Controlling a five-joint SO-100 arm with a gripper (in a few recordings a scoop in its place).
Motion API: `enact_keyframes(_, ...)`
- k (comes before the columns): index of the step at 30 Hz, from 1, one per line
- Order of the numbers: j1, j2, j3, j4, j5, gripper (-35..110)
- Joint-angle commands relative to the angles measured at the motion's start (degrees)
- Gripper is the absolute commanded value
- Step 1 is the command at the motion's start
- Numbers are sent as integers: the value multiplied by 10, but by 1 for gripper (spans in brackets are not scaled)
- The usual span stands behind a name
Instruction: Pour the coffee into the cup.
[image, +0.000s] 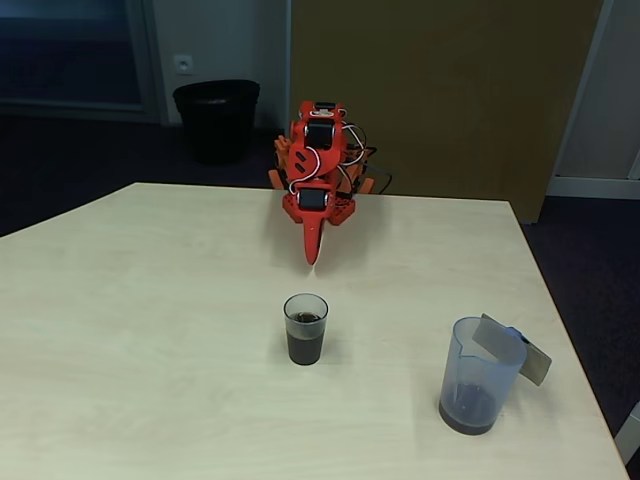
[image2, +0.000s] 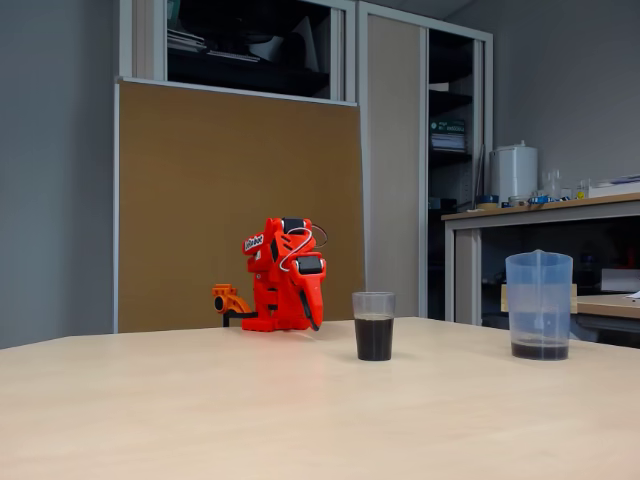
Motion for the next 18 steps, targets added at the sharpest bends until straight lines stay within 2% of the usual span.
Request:
enact_keyframes(1,3,8,4,16,23,0)
enact_keyframes(18,-7,9,4,18,22,0)
